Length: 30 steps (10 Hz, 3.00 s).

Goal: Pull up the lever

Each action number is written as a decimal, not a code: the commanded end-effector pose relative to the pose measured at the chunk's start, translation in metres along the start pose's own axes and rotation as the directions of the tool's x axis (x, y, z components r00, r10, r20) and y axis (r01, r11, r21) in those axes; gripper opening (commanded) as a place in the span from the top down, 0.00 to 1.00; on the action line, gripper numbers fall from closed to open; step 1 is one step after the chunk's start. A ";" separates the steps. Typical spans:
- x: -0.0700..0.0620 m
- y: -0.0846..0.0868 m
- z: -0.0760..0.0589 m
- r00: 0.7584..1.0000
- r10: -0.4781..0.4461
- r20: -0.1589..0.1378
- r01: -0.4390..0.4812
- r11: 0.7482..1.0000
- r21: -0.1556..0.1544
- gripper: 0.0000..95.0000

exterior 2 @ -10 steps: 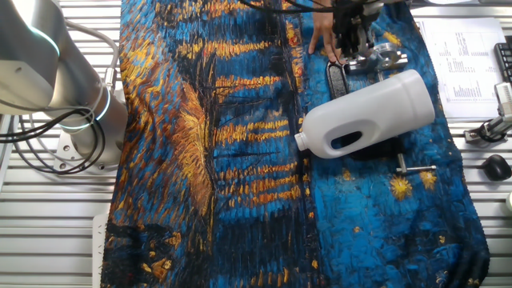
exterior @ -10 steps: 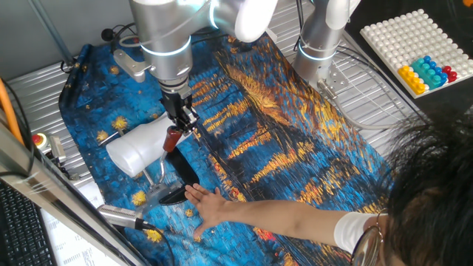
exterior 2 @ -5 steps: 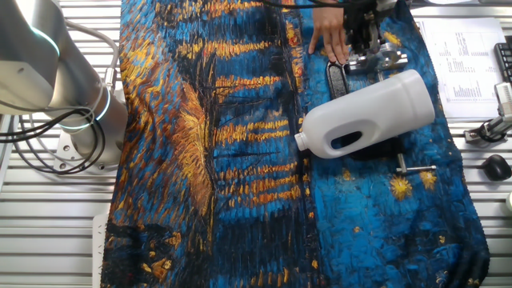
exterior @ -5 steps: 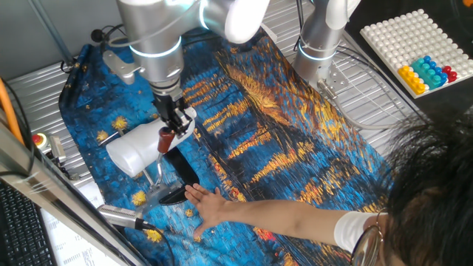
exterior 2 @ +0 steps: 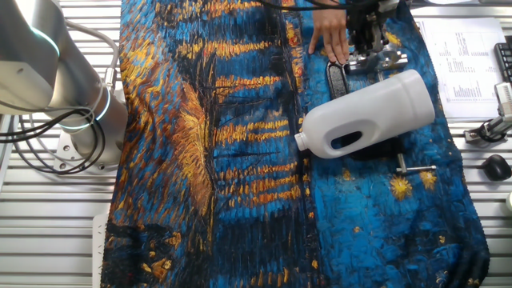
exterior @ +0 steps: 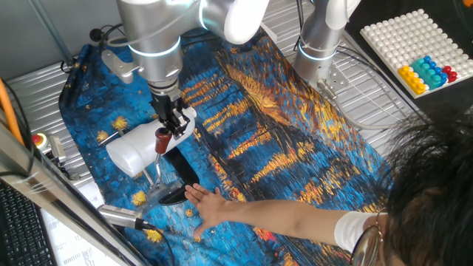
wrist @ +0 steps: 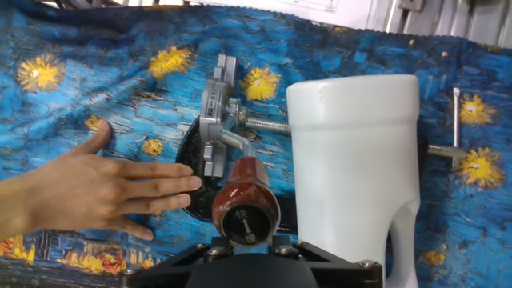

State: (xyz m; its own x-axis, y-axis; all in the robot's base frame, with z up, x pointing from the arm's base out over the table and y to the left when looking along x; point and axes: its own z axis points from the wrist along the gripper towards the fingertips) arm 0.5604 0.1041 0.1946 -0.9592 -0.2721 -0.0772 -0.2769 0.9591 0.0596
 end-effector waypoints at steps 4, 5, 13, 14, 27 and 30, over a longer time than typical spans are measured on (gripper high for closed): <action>-0.001 0.000 0.000 0.998 -0.054 0.018 0.054 0.999 -0.004 0.80; -0.001 0.000 0.000 0.998 -0.060 0.019 0.060 0.998 -0.002 0.80; -0.001 0.000 0.000 0.998 -0.047 0.050 0.046 0.999 0.021 0.80; -0.001 0.000 0.000 0.998 -0.045 0.050 0.044 0.999 0.021 0.80; -0.046 -0.005 -0.019 0.997 -0.038 0.062 0.037 0.999 0.023 0.80; -0.063 -0.004 -0.024 0.998 -0.028 0.059 0.027 1.000 0.017 0.80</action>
State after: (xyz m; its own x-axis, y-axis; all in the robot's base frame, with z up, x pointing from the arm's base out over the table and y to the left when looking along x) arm 0.6237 0.1159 0.2236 -0.9461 -0.2931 -0.1378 -0.3012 0.9526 0.0420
